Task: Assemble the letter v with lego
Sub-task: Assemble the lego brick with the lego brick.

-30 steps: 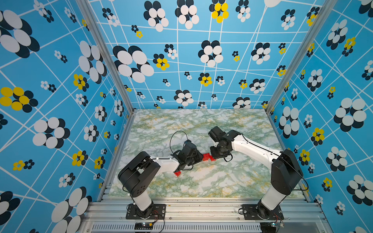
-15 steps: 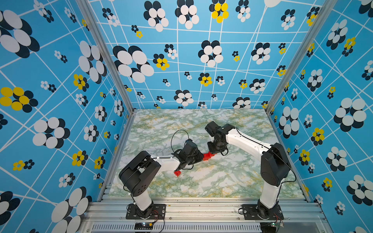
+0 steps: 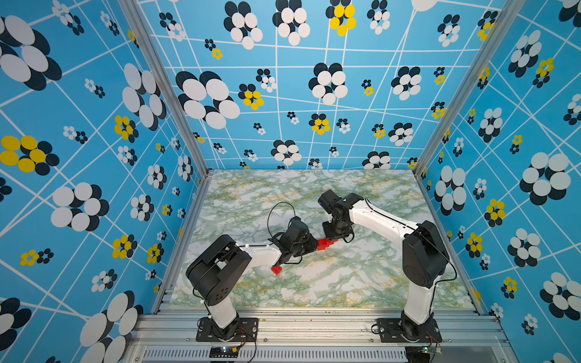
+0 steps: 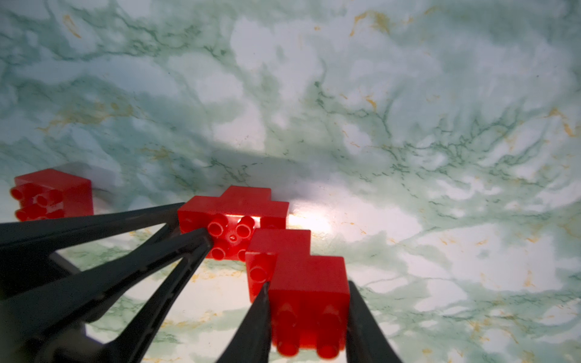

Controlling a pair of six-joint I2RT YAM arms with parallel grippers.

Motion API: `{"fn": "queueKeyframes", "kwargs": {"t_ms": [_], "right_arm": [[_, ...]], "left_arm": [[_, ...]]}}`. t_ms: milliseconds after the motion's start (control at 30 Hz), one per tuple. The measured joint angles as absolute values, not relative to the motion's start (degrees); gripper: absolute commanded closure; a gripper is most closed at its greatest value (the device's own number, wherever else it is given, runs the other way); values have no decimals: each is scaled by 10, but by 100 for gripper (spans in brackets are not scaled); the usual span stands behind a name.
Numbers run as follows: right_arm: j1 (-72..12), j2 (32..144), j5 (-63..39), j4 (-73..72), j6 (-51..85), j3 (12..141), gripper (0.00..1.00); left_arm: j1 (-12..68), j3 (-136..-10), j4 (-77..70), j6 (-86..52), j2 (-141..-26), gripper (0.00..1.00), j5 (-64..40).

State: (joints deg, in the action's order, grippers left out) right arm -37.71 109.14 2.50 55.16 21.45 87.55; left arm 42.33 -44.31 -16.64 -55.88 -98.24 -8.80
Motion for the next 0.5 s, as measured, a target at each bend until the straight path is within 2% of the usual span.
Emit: {"fn": "queueKeyframes", "kwargs": {"t_ms": [500], "right_arm": [[-377,1095,39,559,219,882,71]], "left_arm": [[428,-443,-167,-559,-983,69,-86]]}}
